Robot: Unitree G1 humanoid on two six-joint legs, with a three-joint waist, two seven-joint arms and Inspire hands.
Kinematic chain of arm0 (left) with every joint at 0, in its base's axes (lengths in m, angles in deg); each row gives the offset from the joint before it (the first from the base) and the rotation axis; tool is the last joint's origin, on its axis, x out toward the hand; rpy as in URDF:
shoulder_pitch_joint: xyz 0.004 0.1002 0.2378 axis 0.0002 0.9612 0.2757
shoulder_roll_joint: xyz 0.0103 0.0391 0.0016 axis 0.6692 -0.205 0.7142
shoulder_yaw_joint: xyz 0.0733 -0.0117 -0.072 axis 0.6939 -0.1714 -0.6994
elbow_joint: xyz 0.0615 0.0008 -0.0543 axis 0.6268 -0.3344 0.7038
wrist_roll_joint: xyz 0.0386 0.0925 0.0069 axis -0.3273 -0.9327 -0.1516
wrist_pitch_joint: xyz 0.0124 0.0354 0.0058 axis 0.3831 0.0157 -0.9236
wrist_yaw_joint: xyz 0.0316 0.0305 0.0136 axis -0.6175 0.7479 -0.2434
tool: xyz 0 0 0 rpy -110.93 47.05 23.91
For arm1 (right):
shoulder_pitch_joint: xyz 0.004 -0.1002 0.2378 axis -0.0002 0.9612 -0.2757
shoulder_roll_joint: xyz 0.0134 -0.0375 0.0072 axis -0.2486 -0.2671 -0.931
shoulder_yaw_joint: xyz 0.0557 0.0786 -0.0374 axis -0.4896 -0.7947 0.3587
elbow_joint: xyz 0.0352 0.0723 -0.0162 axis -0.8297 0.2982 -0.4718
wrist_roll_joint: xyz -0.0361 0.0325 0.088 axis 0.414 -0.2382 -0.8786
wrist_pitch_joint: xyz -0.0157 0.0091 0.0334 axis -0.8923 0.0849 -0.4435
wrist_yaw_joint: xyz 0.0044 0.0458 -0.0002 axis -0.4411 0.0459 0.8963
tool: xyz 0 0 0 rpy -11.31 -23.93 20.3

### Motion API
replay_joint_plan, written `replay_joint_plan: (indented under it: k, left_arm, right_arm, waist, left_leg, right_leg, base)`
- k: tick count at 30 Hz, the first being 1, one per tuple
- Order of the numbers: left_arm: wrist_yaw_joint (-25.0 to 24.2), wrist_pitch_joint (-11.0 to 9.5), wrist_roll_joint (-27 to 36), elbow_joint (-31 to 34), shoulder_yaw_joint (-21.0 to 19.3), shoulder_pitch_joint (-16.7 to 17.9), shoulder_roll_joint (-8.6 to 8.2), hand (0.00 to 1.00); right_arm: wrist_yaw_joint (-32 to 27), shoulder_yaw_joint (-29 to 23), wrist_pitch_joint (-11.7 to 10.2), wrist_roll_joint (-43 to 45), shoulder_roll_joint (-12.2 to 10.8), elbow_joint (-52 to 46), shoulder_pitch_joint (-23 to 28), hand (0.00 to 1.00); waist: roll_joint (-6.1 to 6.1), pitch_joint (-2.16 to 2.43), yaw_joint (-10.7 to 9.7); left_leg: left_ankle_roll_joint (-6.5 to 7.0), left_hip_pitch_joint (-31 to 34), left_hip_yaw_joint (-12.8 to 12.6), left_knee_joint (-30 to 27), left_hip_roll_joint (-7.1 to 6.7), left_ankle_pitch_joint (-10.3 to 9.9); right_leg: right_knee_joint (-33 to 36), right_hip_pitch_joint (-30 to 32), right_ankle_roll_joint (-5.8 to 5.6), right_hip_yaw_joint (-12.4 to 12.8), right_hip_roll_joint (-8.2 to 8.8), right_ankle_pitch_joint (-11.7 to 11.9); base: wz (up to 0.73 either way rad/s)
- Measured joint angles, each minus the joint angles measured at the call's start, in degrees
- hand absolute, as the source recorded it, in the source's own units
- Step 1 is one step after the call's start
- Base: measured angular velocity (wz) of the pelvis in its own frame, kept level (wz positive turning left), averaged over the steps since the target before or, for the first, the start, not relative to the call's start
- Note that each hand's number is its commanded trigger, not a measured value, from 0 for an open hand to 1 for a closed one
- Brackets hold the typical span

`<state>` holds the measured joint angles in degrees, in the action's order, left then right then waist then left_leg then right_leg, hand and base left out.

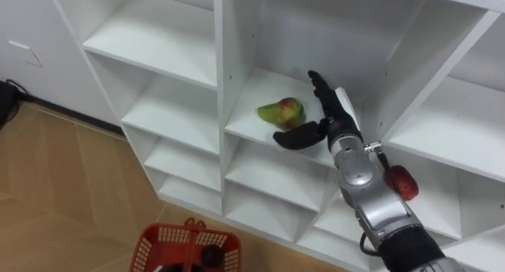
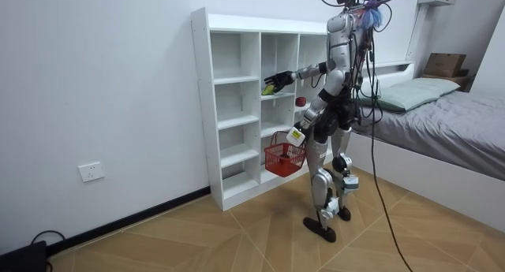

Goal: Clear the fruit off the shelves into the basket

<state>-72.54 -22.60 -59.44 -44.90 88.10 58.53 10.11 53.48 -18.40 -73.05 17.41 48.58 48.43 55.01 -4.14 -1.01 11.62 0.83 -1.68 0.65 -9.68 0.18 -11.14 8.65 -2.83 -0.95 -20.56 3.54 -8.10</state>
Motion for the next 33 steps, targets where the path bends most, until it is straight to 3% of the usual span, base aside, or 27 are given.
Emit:
replay_joint_plan:
  k: [9,22,33]
  left_arm:
    - [-0.10,-0.04,-0.20,0.12,0.00,0.03,0.00,1.00]
    - [-1.39,-0.03,-1.99,2.53,0.88,0.44,0.10,1.00]
    - [-2.21,-0.05,-1.96,3.48,0.81,0.42,0.83,1.00]
  right_arm:
    - [0.01,0.08,-0.23,-0.73,0.04,2.13,-0.18,0.00]
    - [0.02,0.30,-1.00,-1.46,0.58,6.42,-1.84,0.00]
    - [0.01,0.86,-1.56,2.03,1.44,9.99,-3.42,0.00]
  waist:
    - [-0.04,0.03,0.16]
    - [-0.16,0.05,2.93]
    - [-1.80,-0.22,4.59]
  left_leg:
    - [0.01,0.12,0.07,-0.45,0.01,0.02]
    - [0.00,0.50,0.77,-0.66,-0.07,0.02]
    - [0.00,0.44,0.99,-0.79,-0.09,0.18]
  right_leg:
    - [0.13,-0.08,0.00,-0.01,0.02,0.00]
    - [0.28,-0.16,0.01,-0.44,0.05,0.00]
    - [0.21,-0.17,-0.01,-0.42,0.17,-0.01]
  base:
    - [0.00]
    - [0.02]
    - [0.01]
